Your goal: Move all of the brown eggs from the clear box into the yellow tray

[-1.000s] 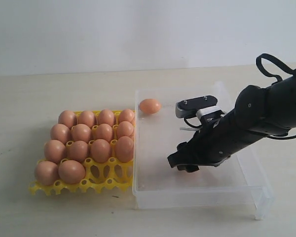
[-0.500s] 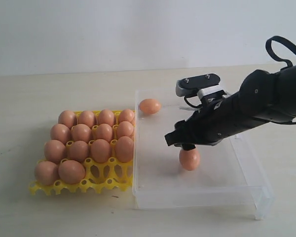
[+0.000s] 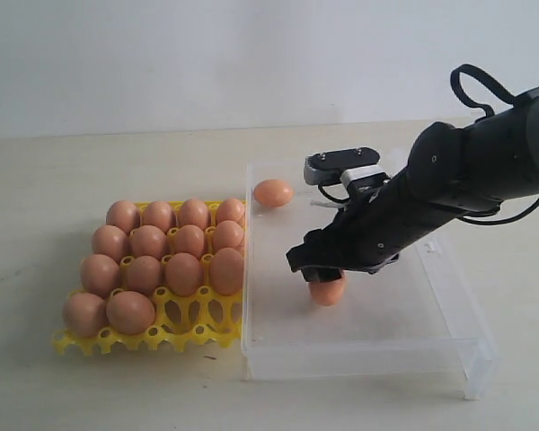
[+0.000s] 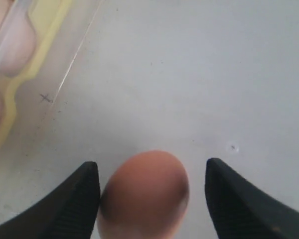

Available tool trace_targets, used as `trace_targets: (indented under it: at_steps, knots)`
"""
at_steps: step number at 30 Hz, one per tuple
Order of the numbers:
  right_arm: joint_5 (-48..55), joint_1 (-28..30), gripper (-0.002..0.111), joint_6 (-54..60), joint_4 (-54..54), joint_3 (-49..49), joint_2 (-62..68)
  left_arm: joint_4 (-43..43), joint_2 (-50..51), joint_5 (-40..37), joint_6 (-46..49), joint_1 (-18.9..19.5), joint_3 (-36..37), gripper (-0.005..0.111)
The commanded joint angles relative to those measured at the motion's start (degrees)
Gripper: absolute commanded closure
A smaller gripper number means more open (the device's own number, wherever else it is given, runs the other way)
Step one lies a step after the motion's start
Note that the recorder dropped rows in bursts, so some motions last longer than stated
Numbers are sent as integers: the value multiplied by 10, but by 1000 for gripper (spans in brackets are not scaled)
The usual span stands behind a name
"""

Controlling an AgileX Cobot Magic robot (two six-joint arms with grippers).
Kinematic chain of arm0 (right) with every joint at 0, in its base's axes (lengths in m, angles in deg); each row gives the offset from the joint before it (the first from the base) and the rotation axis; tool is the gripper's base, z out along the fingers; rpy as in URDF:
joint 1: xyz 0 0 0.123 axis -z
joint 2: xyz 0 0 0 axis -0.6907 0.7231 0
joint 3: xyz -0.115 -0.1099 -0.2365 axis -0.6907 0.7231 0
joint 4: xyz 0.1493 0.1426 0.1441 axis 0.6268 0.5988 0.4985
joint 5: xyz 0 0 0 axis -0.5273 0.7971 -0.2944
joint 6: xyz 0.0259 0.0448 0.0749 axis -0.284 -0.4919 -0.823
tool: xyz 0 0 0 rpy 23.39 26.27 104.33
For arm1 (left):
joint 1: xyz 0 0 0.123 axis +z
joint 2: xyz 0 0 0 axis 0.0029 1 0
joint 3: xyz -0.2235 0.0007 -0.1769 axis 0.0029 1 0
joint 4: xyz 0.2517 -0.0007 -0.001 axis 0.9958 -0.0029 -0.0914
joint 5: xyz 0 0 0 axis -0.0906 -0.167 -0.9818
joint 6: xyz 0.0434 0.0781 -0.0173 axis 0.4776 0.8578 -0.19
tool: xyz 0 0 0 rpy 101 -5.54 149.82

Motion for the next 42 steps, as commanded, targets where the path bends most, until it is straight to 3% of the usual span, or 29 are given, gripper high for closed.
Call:
trace_targets:
  at_steps: [1,19,22,28,36,42]
  knots:
    - [1,3,49,-6,-5,-4,15,-2,-3,6,-2,1,-2,107]
    - [-24,3,49,-6,-5,-4,20,-2,-3,6,-2,1,-2,107]
    - [-24,3,60,-6,-5,-4,20,-2,-3,6,-2,1,-2,107]
    - [-19,3,109,-6,-5,-4,20,-2,-3,6,-2,1,-2,107]
    - [-46,-7,108,-5,6,-2,-34,-2,-3,6,-2,1,-2,107]
    - [-168,-71,108,-4,45,36,-106,-2,-3,6,-2,1,-2,107]
